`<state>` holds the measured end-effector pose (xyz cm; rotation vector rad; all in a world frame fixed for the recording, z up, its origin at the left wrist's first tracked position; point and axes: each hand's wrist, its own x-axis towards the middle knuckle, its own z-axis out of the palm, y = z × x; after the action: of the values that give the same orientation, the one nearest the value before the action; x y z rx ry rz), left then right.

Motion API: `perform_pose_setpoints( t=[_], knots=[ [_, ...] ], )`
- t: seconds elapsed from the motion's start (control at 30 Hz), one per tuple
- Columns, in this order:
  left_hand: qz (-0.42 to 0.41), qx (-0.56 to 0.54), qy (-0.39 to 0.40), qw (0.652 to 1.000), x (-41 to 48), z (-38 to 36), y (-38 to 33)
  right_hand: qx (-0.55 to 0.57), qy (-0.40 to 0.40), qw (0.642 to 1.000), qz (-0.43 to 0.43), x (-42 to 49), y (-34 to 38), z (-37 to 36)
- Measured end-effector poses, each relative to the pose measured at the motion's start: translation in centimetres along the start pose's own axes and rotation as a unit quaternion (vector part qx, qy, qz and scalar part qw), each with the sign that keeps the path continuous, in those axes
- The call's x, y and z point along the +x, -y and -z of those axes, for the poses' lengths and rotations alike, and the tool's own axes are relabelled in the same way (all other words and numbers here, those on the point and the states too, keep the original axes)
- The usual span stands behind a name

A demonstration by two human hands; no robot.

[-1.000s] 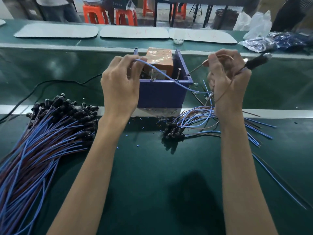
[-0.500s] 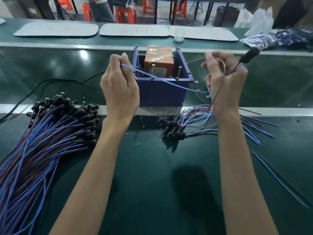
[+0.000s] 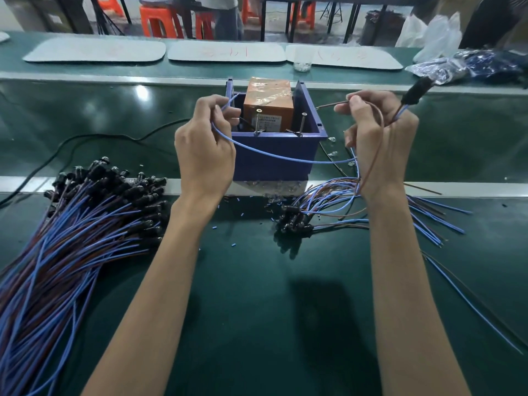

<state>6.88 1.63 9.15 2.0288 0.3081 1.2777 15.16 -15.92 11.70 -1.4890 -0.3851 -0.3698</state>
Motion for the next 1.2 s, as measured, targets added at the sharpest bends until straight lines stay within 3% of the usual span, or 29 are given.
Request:
perform_pose_setpoints(
  t=[0.27, 0.47, 0.77, 1.2],
  knots=[
    [-0.013, 0.02, -0.006, 1.0, 0.2, 0.5, 0.0, -0.017, 0.008, 1.0, 0.008, 0.2, -0.2, -0.1],
    [0.035, -0.029, -0.003, 0.999, 0.1, 0.4, -0.3, -0.033, 0.019, 0.999, 0.012, 0.2, -0.4, 0.0],
    [0.033, 0.001, 0.045, 0.998, -0.4, 0.0, -0.8, -0.045, 0.036, 0.998, 0.005, 0.3, -0.7, 0.0],
    [0.035, 0.019, 0.046, 0.998, -0.7, -0.4, -0.8, -0.069, 0.05, 0.996, 0.0, 0.3, -1.1, -0.2]
  ],
)
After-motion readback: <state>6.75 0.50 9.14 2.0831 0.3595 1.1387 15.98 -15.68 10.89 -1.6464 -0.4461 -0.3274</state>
